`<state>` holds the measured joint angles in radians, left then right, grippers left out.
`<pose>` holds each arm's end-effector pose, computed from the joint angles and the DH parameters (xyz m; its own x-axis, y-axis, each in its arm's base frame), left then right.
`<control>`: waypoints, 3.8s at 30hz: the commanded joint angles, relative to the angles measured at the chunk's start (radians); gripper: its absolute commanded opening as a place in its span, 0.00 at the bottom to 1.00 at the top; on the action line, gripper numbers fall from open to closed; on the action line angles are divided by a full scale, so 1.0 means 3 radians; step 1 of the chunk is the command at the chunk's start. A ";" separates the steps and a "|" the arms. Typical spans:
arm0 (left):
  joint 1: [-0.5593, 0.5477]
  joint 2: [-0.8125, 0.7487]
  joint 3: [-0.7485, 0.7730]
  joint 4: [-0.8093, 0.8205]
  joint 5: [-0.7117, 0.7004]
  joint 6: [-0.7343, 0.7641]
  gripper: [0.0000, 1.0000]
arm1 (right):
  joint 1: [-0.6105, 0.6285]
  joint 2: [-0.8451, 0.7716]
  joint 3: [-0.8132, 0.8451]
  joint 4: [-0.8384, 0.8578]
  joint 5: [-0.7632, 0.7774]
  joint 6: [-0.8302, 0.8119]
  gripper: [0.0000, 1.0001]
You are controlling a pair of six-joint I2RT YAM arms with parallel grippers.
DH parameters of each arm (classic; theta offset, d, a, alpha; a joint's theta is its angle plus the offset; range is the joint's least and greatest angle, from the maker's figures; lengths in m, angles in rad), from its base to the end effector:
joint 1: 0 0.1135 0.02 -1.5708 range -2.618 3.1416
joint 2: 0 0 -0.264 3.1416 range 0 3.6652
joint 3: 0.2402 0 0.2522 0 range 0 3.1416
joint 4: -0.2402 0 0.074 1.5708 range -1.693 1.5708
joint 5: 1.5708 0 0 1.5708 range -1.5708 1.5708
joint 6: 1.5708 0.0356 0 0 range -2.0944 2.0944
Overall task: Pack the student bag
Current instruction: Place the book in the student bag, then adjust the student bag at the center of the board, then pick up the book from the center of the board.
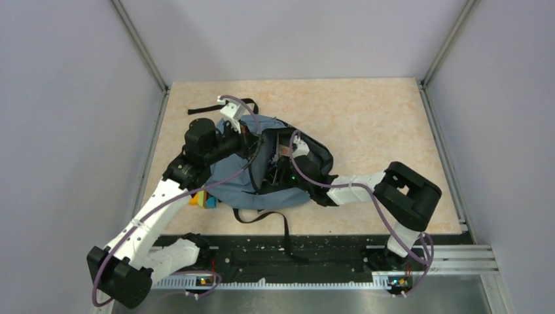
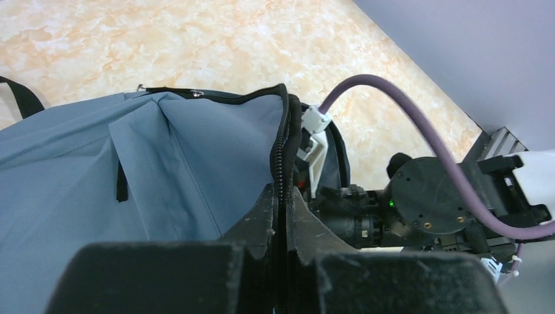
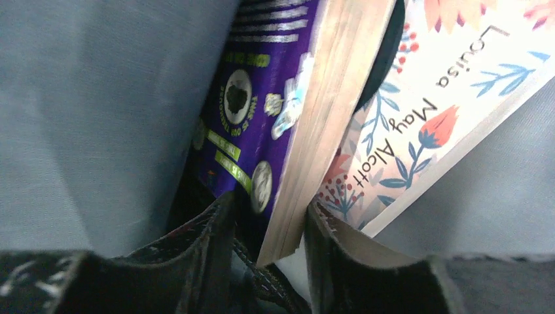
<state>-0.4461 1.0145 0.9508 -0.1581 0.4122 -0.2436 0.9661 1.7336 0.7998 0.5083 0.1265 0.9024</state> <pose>0.2039 -0.1133 0.3585 -0.3730 -0.0666 -0.9254 0.6779 0.6614 -0.3208 0.2063 0.2906 0.1677 -0.7346 0.3064 -0.6053 -0.2811 0.6746 0.6826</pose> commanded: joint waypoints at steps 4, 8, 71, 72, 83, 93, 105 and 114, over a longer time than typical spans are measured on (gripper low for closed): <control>-0.0004 -0.0048 0.0026 0.0213 -0.0105 0.0028 0.00 | 0.0022 -0.0586 -0.0010 -0.0173 0.0370 -0.0630 0.67; -0.0001 -0.0058 0.0032 0.0191 -0.0178 0.0030 0.00 | 0.0014 -0.0832 0.0118 -0.0926 0.0586 -0.0960 0.78; -0.0137 0.2932 0.2105 0.1045 -0.0046 -0.0254 0.00 | -0.3156 -0.1791 -0.0114 -0.2320 0.1374 -0.1571 0.00; -0.0150 0.3010 0.2164 0.1077 -0.0021 -0.0241 0.00 | -0.3179 -0.1814 -0.0130 -0.2325 0.1393 -0.1565 0.00; -0.0177 0.3580 0.2642 0.1180 0.0134 -0.0105 0.04 | -0.3196 -0.2036 -0.0274 -0.2329 0.0938 -0.1536 0.24; -0.0285 0.2526 0.1588 0.1204 -0.0892 0.0107 0.87 | -0.3107 -0.2701 -0.0124 -0.2581 0.0647 -0.1663 0.92; -0.0327 0.1034 -0.0233 0.1105 -0.1598 -0.0673 0.89 | -0.2455 -0.2997 -0.0002 -0.2422 -0.0615 -0.1681 0.94; -0.0324 0.0394 -0.0933 0.0707 -0.1785 -0.1221 0.90 | -0.1067 -0.2806 -0.0012 -0.2072 -0.0344 -0.1750 0.91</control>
<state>-0.5396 1.2217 0.7128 0.0959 -0.0872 -0.5060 0.5350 0.8761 0.7620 -0.2237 0.0544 0.3878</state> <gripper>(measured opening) 0.896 0.932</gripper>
